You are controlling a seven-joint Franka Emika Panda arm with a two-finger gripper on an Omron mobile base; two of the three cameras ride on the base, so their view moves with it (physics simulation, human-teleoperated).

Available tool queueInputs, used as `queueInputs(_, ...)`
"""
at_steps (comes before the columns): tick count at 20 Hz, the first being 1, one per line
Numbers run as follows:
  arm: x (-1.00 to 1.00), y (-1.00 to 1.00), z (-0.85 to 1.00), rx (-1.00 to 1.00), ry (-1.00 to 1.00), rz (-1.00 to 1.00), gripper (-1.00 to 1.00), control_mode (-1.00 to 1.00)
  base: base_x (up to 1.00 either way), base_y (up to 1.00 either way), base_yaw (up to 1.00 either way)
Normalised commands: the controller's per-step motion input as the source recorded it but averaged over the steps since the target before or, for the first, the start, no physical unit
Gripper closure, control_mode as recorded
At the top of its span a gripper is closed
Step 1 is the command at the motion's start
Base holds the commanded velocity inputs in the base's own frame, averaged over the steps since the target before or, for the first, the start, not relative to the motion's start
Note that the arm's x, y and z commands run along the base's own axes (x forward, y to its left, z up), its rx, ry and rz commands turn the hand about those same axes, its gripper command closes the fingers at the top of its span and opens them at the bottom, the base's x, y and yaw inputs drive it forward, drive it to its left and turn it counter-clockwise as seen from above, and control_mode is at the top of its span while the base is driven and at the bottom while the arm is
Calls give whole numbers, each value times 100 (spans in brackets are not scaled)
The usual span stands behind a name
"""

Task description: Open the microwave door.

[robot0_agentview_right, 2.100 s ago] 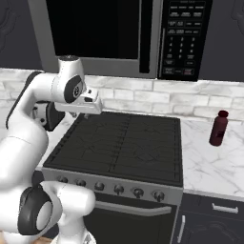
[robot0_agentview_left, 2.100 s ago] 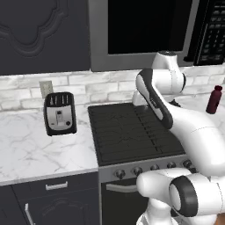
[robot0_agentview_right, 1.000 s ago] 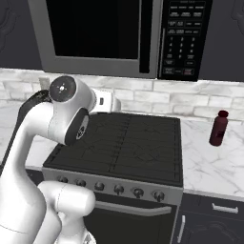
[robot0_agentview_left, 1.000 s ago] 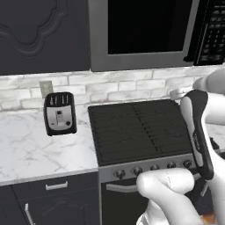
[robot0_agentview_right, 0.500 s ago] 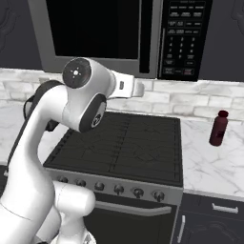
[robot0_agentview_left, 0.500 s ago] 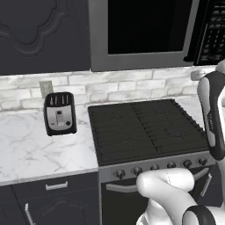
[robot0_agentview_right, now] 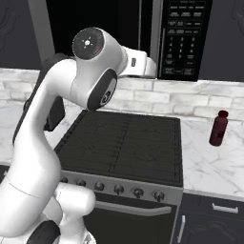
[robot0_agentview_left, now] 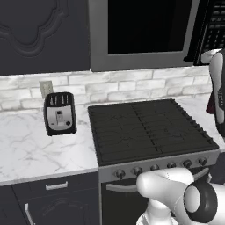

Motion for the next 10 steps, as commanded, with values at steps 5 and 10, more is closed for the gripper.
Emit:
queueInputs(5,26,0,9,2,-13,2,-100,-100,0,0,0)
queueInputs(10,28,0,0,7,-13,7,-100,-100,0,0,0)
